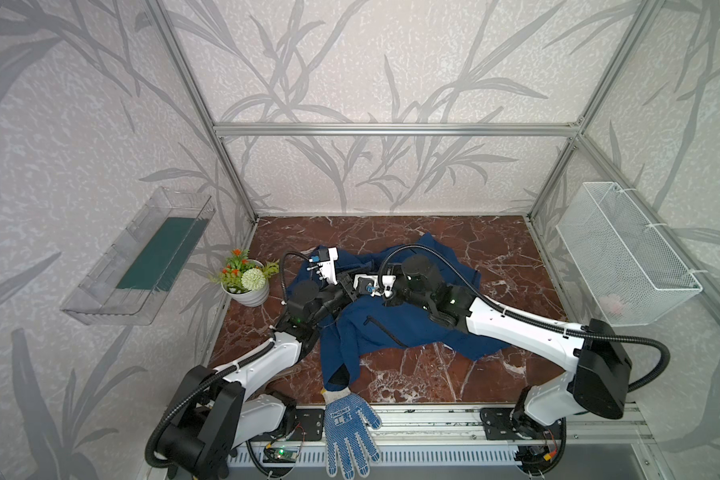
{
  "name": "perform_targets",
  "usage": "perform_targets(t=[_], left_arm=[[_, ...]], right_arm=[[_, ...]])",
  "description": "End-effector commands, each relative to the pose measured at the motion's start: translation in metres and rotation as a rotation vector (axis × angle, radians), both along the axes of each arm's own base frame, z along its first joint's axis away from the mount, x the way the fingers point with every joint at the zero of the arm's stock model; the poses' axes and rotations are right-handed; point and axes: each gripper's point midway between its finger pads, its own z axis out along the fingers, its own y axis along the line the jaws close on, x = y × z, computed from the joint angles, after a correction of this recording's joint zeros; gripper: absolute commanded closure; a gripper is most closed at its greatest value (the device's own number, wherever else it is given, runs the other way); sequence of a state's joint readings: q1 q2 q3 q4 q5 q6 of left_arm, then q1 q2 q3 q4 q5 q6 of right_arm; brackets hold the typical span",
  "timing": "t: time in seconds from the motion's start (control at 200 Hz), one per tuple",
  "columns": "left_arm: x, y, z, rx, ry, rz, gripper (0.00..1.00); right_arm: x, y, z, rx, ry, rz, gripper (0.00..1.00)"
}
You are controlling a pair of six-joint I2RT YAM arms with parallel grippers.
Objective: Zip up the jacket
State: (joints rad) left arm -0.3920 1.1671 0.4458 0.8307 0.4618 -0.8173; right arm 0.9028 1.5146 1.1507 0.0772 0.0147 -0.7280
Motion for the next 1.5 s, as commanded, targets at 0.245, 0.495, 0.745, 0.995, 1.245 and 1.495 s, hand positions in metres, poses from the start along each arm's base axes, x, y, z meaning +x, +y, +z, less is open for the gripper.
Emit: perform_targets(t=[0.245,0.495,0.745,0.995,1.245,1.495], left_arm=[[-0.01,0.006,0.004,0.127,-0.056,0.005,1.0],[-0.022,0.008,0.001,0.204,-0.024,-0.017,1.0],[-0.031,0.019,-0.011,0.334,0.018,0.0,1.0],[-0.037,0.018,-0.003,0.412,0.009,-0.046,1.0],[-0.052,0.02,0.011,0.461,0.004,-0.084,1.0],[-0.06,0.04,0.022,0.618,-0.015,-0.044,1.0]], right_arm=[[0.018,-0.036,0.026,0.36,0.323,-0.202,1.0],[0.03,-0.047,0.037,0.467,0.265,-0.255,1.0],[0.02,-0.061,0.068,0.584,0.173,-0.215,1.0],[0.029,-0.086,0.08,0.601,0.146,-0.301,1.0],[0.067,-0.121,0.089,0.64,0.137,-0.466,1.0],[0.092,-0.134,0.089,0.595,0.134,-0.53,1.0]])
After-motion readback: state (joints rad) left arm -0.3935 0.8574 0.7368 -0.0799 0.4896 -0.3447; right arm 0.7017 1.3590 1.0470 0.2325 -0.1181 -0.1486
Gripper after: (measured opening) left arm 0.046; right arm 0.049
